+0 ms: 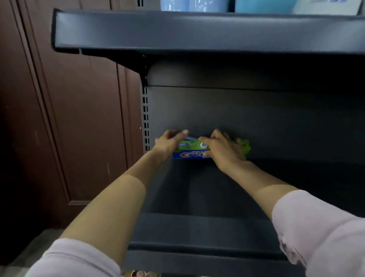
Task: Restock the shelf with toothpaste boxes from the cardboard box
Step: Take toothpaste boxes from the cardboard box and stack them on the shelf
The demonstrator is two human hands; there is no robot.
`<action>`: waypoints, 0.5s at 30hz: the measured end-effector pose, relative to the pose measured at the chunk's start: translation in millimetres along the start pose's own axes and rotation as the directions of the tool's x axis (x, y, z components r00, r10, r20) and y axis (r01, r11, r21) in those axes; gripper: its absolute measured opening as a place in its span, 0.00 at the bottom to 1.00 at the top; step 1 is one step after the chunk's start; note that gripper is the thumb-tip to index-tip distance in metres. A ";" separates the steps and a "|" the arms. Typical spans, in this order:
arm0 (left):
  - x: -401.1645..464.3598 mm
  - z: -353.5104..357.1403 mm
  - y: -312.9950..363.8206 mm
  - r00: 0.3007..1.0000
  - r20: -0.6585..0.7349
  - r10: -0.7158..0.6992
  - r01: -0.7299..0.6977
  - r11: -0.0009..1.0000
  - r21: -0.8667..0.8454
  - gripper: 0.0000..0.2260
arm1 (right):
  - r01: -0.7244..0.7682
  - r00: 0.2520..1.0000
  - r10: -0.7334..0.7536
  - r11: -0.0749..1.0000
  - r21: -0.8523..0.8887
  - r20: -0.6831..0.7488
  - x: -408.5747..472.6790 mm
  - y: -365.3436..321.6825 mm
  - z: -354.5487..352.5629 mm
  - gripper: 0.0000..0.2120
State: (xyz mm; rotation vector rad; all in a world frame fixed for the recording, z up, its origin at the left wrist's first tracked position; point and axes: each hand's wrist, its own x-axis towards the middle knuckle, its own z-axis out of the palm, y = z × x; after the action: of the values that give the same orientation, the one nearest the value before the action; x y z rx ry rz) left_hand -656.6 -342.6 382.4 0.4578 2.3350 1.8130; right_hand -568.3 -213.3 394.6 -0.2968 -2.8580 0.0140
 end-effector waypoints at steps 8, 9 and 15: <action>6.4 -2.5 -16.1 0.997 -0.008 0.083 -0.064 0.824 0.563 0.23 | 0.020 1.000 -0.019 0.999 0.044 -0.013 6.4 -6.7 13.8 0.19; 5.7 -1.5 -14.8 0.997 -0.008 0.078 -0.061 0.839 0.541 0.21 | -0.009 1.000 0.009 0.999 0.031 0.005 7.5 -6.2 15.0 0.22; 2.5 3.4 -13.5 0.992 0.010 0.125 -0.109 0.824 0.556 0.16 | -0.202 0.972 0.199 0.979 0.007 0.126 5.6 11.4 28.8 0.27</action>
State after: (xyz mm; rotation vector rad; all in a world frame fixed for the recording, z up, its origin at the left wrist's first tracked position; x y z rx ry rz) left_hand -659.9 -341.7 368.7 0.6593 2.8979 1.1381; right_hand -578.9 -200.5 367.9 -0.6001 -2.9359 0.1039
